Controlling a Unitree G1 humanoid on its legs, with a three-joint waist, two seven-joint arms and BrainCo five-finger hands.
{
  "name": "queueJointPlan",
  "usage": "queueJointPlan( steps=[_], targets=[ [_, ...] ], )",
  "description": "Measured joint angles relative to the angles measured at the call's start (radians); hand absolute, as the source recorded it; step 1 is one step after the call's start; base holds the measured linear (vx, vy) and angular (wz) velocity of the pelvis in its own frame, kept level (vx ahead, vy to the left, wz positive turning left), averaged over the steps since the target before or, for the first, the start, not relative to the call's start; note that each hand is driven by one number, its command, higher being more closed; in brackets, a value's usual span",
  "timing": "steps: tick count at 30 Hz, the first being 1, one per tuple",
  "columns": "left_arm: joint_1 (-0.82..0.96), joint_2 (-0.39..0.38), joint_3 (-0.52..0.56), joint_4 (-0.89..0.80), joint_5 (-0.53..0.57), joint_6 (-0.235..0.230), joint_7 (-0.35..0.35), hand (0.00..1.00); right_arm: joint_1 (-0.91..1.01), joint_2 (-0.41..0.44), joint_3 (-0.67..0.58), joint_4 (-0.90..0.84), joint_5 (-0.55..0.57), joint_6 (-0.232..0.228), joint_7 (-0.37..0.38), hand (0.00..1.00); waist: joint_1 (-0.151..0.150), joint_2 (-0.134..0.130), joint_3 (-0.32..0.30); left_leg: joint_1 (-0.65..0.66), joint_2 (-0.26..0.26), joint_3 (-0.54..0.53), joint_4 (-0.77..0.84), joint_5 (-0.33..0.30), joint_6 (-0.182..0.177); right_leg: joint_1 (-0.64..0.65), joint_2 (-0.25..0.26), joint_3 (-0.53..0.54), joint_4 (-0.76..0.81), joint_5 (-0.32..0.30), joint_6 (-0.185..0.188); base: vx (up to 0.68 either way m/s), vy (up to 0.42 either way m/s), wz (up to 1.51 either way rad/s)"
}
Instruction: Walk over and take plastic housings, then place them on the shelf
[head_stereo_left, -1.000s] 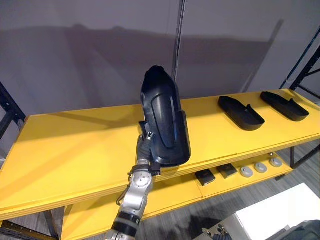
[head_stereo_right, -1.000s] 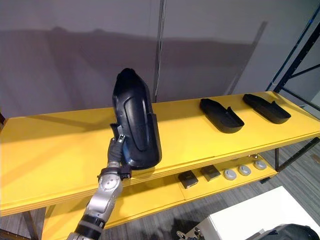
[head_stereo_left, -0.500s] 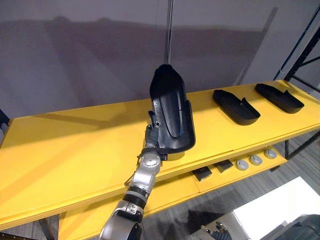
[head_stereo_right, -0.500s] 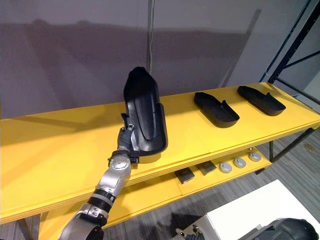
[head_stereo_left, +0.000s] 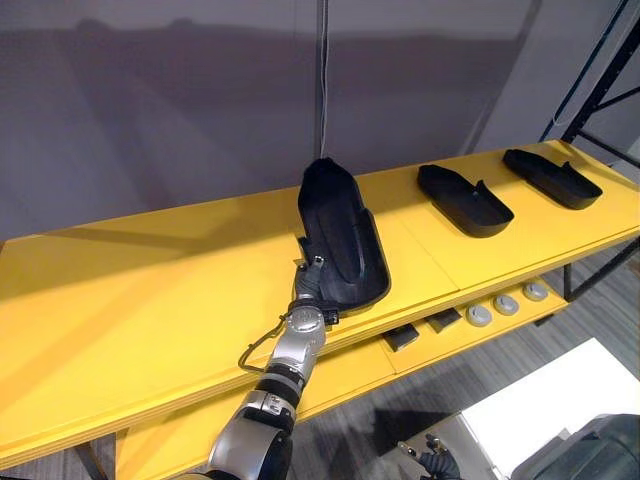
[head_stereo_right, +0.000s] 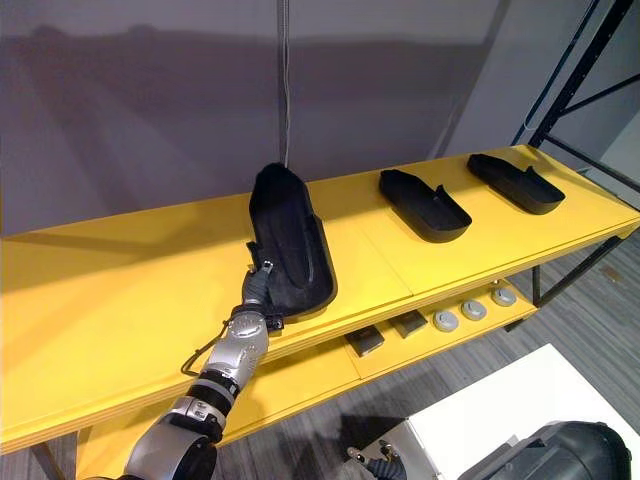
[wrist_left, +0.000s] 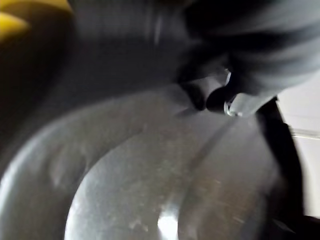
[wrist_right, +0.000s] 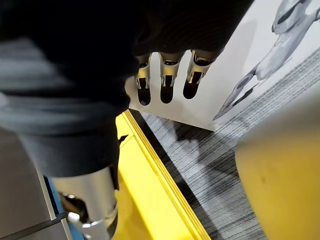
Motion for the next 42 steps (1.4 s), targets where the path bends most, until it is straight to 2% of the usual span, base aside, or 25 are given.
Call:
queueJointPlan(
  steps=[9,16,19,25,27,30,33,37,38,42],
  targets=[
    [-0.047,0.017,0.019,0.028,-0.028,-0.024,-0.007,0.00,-0.030,0.000,-0.010,0.014,0.000,0.000,0.001,0.00,-0.007,0.005,0.024,0.000,0.002,0.007,-0.009,0.004,-0.005,-0.006,0.004,0.006,-0.003,0.001,-0.001,-0.02,0.003,-0.03],
    [-0.055,0.017,0.018,0.033,-0.032,-0.039,-0.009,0.00,-0.054,0.000,-0.010,0.034,0.000,0.000,0.001,0.00,-0.024,0.005,0.032,0.000,0.003,-0.016,-0.011,0.006,-0.009,0.008,0.002,-0.013,-0.016,0.002,-0.001,-0.03,0.011,0.08],
    [-0.057,0.018,0.018,0.028,-0.064,-0.046,-0.005,0.00,-0.063,0.000,-0.010,0.036,0.000,0.001,0.001,0.00,-0.024,0.005,0.038,0.000,0.003,-0.016,-0.011,0.007,-0.010,0.008,0.002,-0.013,-0.016,0.003,-0.001,-0.06,0.013,0.00],
    [-0.055,0.018,0.008,-0.016,-0.074,-0.040,0.036,0.00,-0.078,-0.001,-0.009,0.035,0.000,0.001,0.000,0.00,-0.023,0.005,0.053,-0.003,0.003,-0.020,-0.009,0.013,-0.017,0.012,0.001,-0.014,-0.026,0.013,-0.001,-0.05,0.014,0.02],
    [-0.037,0.015,-0.027,-0.060,-0.072,-0.035,0.063,0.00,-0.072,-0.002,-0.008,0.034,0.001,0.001,-0.001,0.00,-0.021,0.005,0.056,-0.007,0.002,-0.024,-0.007,0.013,-0.016,0.012,0.001,-0.016,-0.026,0.013,-0.001,-0.05,0.011,0.06],
    [0.022,0.000,-0.077,-0.212,-0.055,-0.033,0.100,0.00,-0.054,-0.003,-0.006,0.031,0.001,0.000,-0.007,0.00,-0.013,0.007,0.059,-0.011,0.002,-0.025,0.000,0.013,-0.016,0.012,0.001,-0.017,-0.026,0.012,-0.001,-0.02,0.007,0.01],
    [0.064,-0.007,-0.129,-0.384,0.015,-0.034,0.120,0.00,-0.028,-0.010,0.012,0.025,0.004,-0.001,-0.016,0.00,0.003,0.008,0.060,-0.015,0.003,-0.024,0.009,0.013,-0.016,0.012,0.001,-0.017,-0.024,0.012,-0.002,-0.04,0.007,0.01],
    [0.101,-0.007,-0.188,-0.555,0.116,-0.052,0.101,0.00,-0.006,-0.010,0.014,0.002,0.006,-0.002,-0.015,0.00,0.017,0.008,0.059,-0.008,0.003,-0.024,0.010,0.012,-0.017,0.021,0.000,-0.018,-0.021,0.012,-0.002,-0.05,0.010,0.02],
    [0.120,-0.007,-0.213,-0.596,0.134,-0.055,0.084,1.00,0.002,-0.010,0.015,-0.006,0.006,-0.004,-0.015,0.00,0.024,0.008,0.059,-0.003,0.003,-0.023,0.009,0.010,-0.019,0.028,0.000,-0.018,-0.022,0.012,-0.003,-0.05,0.013,0.00],
    [0.159,0.002,-0.298,-0.666,0.177,-0.078,0.008,1.00,0.011,-0.011,0.014,-0.007,0.006,-0.013,-0.014,0.00,0.036,0.012,0.057,-0.001,0.002,-0.022,0.008,-0.001,-0.011,0.032,0.000,-0.018,-0.023,0.012,-0.002,-0.07,0.017,0.00]
  ],
)
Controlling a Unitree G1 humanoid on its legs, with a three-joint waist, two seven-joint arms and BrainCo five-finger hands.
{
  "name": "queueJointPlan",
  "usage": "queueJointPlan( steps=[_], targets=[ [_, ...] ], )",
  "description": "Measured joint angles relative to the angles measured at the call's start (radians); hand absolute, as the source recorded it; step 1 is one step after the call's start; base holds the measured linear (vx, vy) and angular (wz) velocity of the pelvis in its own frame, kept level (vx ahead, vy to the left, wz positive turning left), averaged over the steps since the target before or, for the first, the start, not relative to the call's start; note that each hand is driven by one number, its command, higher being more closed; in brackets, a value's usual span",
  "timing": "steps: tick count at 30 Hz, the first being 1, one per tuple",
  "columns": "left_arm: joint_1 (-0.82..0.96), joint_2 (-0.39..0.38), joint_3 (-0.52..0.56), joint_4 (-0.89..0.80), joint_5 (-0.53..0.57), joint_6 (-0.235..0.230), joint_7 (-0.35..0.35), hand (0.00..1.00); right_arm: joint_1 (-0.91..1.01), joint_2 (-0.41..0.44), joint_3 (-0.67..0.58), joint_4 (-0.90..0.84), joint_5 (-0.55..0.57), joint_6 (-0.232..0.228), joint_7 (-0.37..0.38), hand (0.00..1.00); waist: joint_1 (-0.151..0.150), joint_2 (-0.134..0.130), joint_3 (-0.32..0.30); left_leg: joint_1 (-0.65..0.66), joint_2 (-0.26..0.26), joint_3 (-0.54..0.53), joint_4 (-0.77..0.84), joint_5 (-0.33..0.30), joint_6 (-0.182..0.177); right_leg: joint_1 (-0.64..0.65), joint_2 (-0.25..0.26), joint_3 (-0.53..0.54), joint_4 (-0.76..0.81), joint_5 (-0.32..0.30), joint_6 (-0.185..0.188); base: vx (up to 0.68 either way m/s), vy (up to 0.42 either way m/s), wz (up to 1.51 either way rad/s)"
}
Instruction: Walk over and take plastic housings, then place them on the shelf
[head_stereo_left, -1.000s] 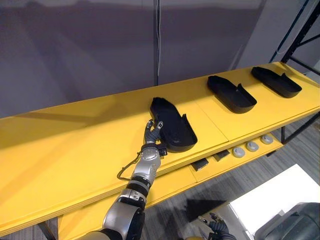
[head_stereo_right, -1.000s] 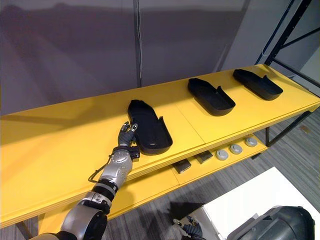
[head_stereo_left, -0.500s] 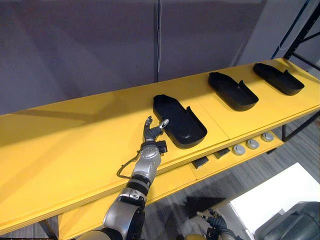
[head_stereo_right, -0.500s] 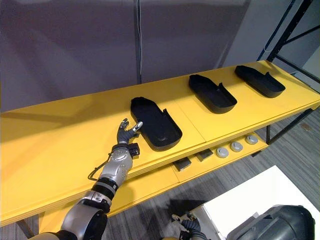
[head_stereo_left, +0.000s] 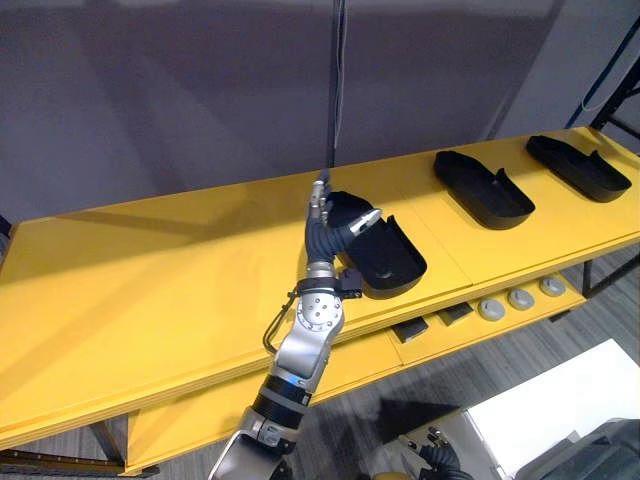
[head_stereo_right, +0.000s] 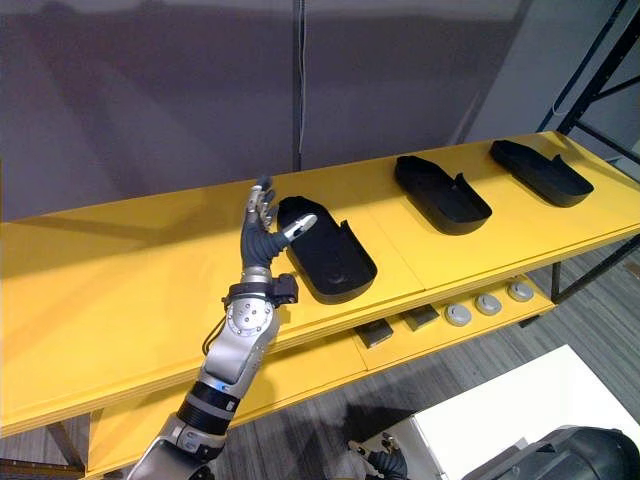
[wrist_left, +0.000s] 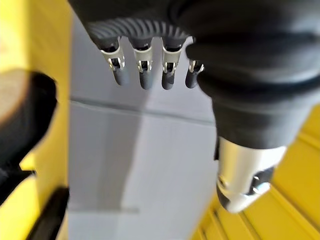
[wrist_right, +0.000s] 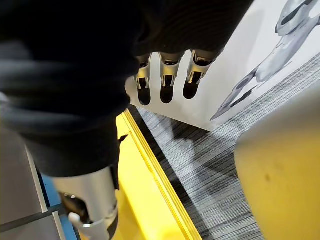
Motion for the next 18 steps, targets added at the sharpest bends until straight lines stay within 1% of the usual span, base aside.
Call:
queueJointPlan(
  steps=[1,6,8,9,10,12,13,15,18],
  targets=[
    [0.007,0.005,-0.029,-0.015,0.008,-0.009,-0.018,1.00,0.003,0.000,0.000,0.000,0.000,-0.009,0.001,0.00,0.001,0.000,0.000,0.000,-0.001,0.000,-0.001,0.000,0.000,0.000,-0.001,0.000,-0.001,0.000,0.000,-0.03,0.016,0.00],
    [0.012,0.013,-0.136,-0.027,0.092,-0.023,-0.110,1.00,0.007,-0.002,0.000,0.000,0.000,-0.021,0.009,0.00,0.001,0.005,-0.006,-0.002,-0.001,0.002,-0.004,0.005,0.008,0.000,0.000,0.000,-0.011,0.000,0.000,0.00,0.000,0.00],
    [0.017,0.022,-0.199,-0.024,0.134,-0.039,-0.155,1.00,0.008,-0.003,0.000,0.001,0.000,-0.026,0.011,0.00,0.001,0.007,-0.008,-0.003,-0.001,0.005,-0.004,0.005,0.008,0.000,0.000,0.000,-0.016,0.000,0.000,0.00,0.000,0.00],
    [0.019,0.025,-0.214,-0.021,0.143,-0.044,-0.162,1.00,0.008,-0.003,0.000,0.001,0.000,-0.027,0.013,0.00,0.001,0.008,-0.009,-0.003,-0.001,0.005,-0.003,0.005,0.007,0.000,0.001,0.000,-0.018,0.000,0.000,0.00,0.000,0.00],
    [0.024,0.029,-0.240,-0.001,0.169,-0.054,-0.187,1.00,0.008,-0.004,0.000,0.003,0.000,-0.027,0.016,0.00,0.000,0.009,-0.011,-0.004,0.000,0.006,-0.003,0.005,0.007,-0.001,0.001,0.001,-0.020,0.000,0.000,0.00,0.000,0.00],
    [0.036,0.035,-0.271,0.041,0.192,-0.053,-0.215,1.00,0.008,-0.006,0.000,0.006,0.000,-0.028,0.018,0.00,-0.001,0.010,-0.016,-0.006,0.000,0.007,-0.003,0.005,0.007,-0.004,0.002,0.004,-0.020,0.000,0.000,-0.01,0.008,-0.04],
    [0.051,0.042,-0.277,0.071,0.202,-0.054,-0.238,1.00,0.003,-0.008,0.000,0.011,0.000,-0.028,0.020,0.00,-0.005,0.013,-0.018,-0.004,0.002,0.008,-0.008,0.005,0.007,-0.003,0.005,0.005,-0.025,0.002,0.000,-0.02,0.008,-0.06],
    [0.077,0.062,-0.279,0.116,0.220,-0.053,-0.259,1.00,-0.007,-0.009,0.001,0.022,-0.001,-0.028,0.022,0.00,-0.016,0.016,-0.020,-0.001,0.006,0.013,-0.011,0.005,0.007,-0.002,0.009,0.007,-0.031,0.009,0.000,-0.04,0.008,-0.09],
    [0.095,0.086,-0.282,0.198,0.256,-0.050,-0.282,1.00,-0.023,-0.016,0.005,0.049,-0.002,-0.029,0.026,0.00,-0.022,0.016,-0.020,-0.010,0.012,0.016,-0.011,0.007,0.009,0.002,0.018,0.010,-0.066,0.035,-0.002,-0.07,0.012,-0.06]
  ],
)
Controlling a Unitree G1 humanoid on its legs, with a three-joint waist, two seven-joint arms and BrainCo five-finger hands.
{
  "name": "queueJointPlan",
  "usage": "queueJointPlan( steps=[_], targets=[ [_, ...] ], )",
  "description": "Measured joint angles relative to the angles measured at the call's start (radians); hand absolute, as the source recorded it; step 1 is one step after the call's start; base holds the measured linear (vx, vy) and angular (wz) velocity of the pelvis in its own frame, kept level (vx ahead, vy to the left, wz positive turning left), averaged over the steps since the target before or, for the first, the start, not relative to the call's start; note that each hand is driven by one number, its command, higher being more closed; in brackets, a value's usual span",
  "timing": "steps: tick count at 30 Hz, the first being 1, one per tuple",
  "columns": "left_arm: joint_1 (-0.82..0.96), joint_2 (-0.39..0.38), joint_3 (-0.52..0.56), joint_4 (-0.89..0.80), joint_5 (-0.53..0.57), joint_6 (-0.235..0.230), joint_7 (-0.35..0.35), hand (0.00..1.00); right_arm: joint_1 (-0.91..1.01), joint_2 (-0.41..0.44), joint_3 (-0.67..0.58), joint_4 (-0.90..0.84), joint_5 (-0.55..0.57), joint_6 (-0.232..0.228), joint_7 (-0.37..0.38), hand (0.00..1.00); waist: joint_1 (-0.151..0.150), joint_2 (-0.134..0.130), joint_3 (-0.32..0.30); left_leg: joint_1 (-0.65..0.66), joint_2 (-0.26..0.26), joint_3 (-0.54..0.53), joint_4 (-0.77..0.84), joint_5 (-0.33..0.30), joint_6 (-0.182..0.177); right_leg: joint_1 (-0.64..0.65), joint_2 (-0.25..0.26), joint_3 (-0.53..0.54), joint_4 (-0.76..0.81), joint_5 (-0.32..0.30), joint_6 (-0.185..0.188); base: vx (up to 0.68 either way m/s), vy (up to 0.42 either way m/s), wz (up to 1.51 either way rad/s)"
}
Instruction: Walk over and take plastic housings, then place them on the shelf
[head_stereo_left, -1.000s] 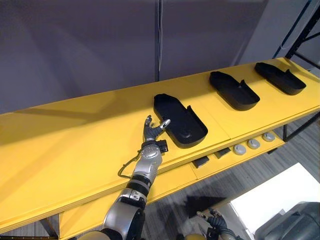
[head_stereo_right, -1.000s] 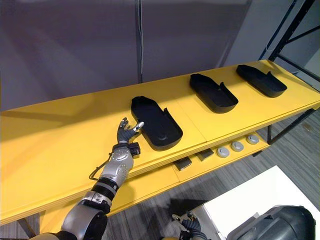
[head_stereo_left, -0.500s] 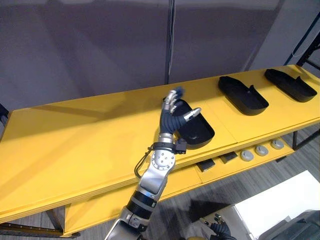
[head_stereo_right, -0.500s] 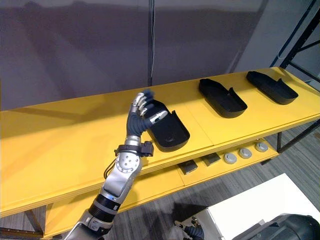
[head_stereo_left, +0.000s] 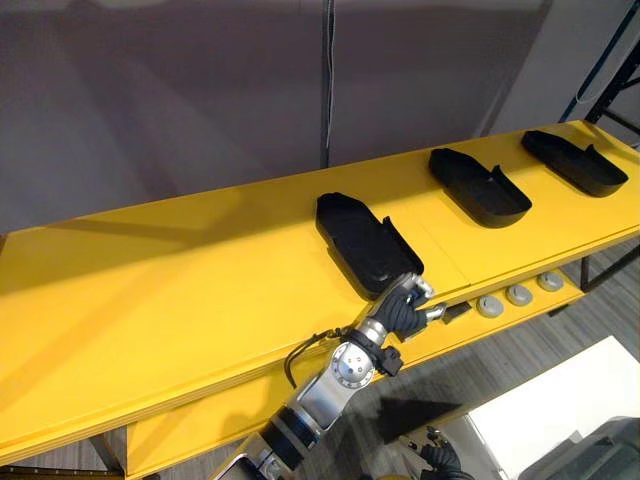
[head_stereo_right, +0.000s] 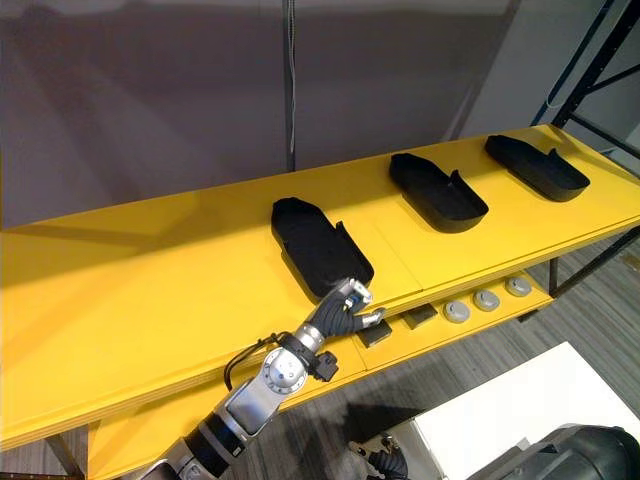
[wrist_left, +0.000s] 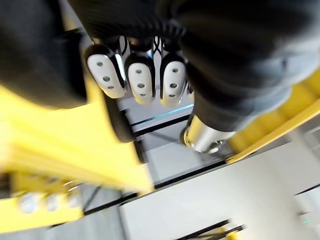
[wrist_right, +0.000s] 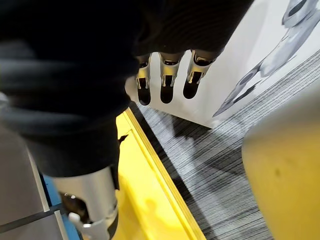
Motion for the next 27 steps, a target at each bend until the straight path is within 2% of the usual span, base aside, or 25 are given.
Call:
queueJointPlan(
  steps=[8,11,18,22,27],
  targets=[
    [-0.002,0.028,0.011,0.139,0.053,0.019,0.002,1.00,-0.030,-0.012,0.015,0.032,-0.004,0.000,0.001,0.00,-0.015,0.002,0.003,-0.030,0.003,0.016,-0.008,0.018,0.013,-0.011,0.009,0.021,-0.067,0.056,0.001,-0.06,0.021,-0.07],
    [-0.006,0.028,0.026,0.171,0.053,0.040,0.017,1.00,-0.032,-0.013,0.016,0.032,-0.004,0.000,0.001,0.00,-0.017,0.003,0.009,-0.043,0.003,0.017,-0.009,0.023,0.011,-0.025,0.010,0.022,-0.067,0.062,0.001,-0.04,0.015,-0.01],
    [-0.029,0.018,0.052,0.178,0.072,0.037,0.053,1.00,-0.048,-0.014,0.015,0.030,-0.003,0.000,-0.007,0.00,-0.037,0.002,0.033,-0.044,0.008,0.036,-0.009,0.023,0.010,-0.033,0.015,0.033,-0.067,0.065,0.000,-0.02,0.012,-0.07],
    [-0.094,0.010,0.146,0.204,0.073,0.047,0.099,1.00,-0.055,-0.014,0.014,0.028,-0.003,0.000,-0.012,0.00,-0.040,0.002,0.049,-0.044,0.015,0.049,-0.009,0.022,0.008,-0.041,0.023,0.048,-0.067,0.068,-0.002,-0.01,0.006,-0.11],
    [-0.110,0.011,0.192,0.205,0.069,0.047,0.136,1.00,-0.056,-0.014,0.013,0.028,-0.003,0.000,-0.013,0.00,-0.039,0.003,0.054,-0.045,0.019,0.050,-0.009,0.020,0.005,-0.039,0.027,0.048,-0.073,0.068,-0.002,0.00,0.000,0.00]
  ],
)
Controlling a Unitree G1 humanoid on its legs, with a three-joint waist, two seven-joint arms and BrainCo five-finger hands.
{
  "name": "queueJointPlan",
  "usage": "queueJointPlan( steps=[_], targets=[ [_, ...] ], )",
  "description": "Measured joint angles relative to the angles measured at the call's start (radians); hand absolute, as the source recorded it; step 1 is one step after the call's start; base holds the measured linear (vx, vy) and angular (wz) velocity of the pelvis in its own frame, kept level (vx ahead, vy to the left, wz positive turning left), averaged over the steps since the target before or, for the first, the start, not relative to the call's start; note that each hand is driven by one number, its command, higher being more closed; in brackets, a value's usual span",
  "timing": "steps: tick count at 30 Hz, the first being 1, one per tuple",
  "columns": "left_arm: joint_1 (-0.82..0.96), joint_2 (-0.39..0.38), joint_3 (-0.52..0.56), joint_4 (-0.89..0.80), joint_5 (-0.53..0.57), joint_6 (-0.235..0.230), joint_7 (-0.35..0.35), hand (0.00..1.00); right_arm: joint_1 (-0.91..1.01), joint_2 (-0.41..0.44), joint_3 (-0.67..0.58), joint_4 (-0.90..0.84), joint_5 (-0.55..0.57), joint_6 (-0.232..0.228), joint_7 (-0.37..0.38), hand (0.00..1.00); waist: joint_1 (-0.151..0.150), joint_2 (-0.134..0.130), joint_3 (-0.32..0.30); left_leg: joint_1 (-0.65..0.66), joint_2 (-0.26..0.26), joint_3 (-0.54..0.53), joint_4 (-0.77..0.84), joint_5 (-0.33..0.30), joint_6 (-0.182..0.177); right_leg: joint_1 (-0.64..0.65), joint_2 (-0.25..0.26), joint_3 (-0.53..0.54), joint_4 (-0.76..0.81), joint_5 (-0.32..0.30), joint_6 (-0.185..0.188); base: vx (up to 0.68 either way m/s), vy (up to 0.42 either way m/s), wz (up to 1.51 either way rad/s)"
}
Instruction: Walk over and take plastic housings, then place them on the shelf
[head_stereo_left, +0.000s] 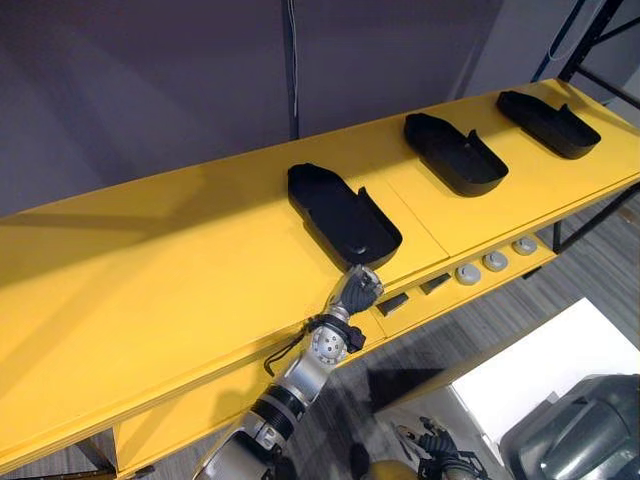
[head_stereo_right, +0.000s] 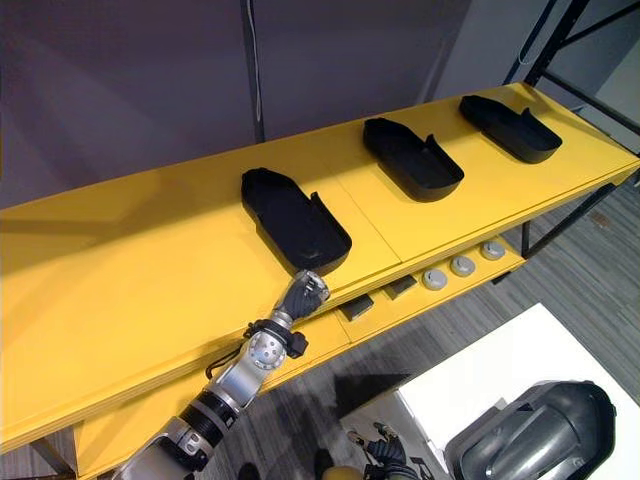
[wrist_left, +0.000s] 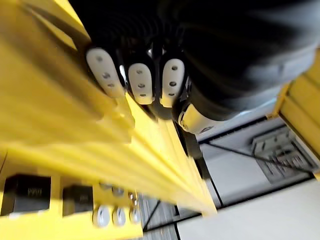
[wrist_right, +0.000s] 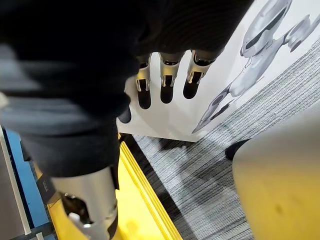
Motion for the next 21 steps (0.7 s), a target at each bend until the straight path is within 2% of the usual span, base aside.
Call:
queueJointPlan(
  steps=[8,21],
  targets=[
    [-0.001,0.000,0.035,0.000,-0.020,0.001,0.039,1.00,-0.001,0.000,0.000,0.001,0.000,0.000,0.000,0.00,-0.001,0.000,0.003,0.004,0.000,0.008,0.000,-0.002,-0.003,0.008,0.000,0.004,-0.010,0.002,-0.002,0.00,0.002,0.00],
    [-0.016,0.005,0.101,0.004,-0.047,0.027,0.047,1.00,-0.002,0.000,-0.002,0.002,0.000,0.000,-0.007,0.00,-0.003,0.001,0.004,0.005,0.000,0.021,0.000,-0.002,-0.003,0.013,0.001,0.015,-0.031,0.021,-0.002,-0.02,0.014,-0.03]
  ],
)
